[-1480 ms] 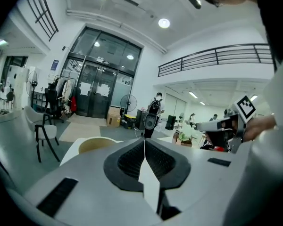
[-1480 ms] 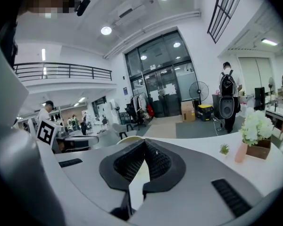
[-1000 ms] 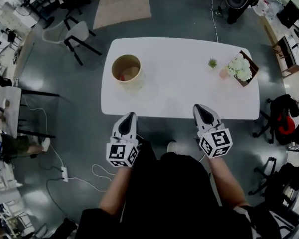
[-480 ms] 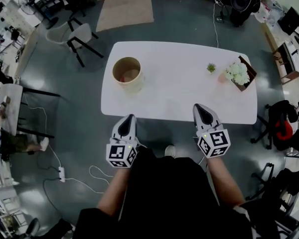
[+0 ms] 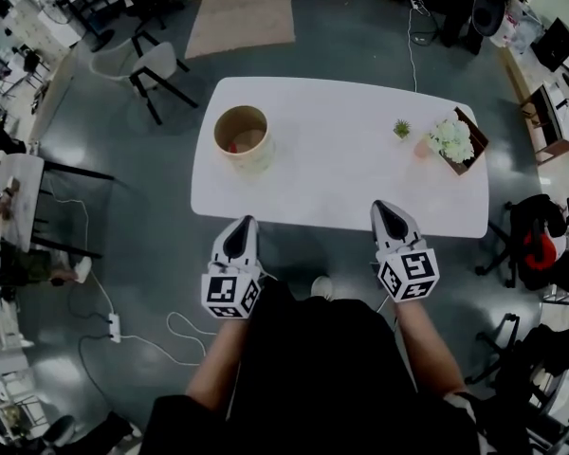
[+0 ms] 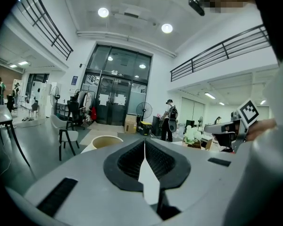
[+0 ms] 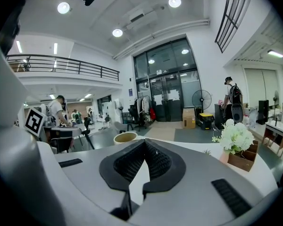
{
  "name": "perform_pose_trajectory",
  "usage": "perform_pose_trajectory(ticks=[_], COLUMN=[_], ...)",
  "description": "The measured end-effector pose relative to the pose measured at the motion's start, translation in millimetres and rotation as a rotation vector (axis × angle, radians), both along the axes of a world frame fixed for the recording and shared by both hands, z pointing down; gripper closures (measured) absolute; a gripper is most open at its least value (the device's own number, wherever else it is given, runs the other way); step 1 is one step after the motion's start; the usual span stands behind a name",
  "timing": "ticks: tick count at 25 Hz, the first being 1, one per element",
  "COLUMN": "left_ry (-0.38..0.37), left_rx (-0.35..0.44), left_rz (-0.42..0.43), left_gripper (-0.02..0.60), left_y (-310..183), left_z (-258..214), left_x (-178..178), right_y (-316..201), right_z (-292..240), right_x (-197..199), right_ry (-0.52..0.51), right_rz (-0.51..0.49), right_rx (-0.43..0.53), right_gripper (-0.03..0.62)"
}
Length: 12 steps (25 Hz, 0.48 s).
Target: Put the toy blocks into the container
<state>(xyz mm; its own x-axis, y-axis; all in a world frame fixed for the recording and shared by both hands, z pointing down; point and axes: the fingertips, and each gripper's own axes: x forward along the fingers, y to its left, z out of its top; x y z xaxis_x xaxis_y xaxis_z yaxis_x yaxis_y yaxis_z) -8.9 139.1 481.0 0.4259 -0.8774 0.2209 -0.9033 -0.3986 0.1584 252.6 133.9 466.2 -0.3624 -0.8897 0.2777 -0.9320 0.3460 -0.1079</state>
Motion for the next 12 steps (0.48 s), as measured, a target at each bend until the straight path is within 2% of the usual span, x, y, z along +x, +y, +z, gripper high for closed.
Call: perform_pose_trajectory(ticks=[12], left_ry=[0.009], left_rx=[0.003], left_rz=[-0.011], left_gripper=[0.575], left_y=[13.5], left_z=[3.2], left_x=[9.8], right_y=[13.3], right_z=[5.9], right_x=[4.0], right_ry=[0.005], right_rz=[-0.021], right_rx=[-0.002], right_gripper=[0.595])
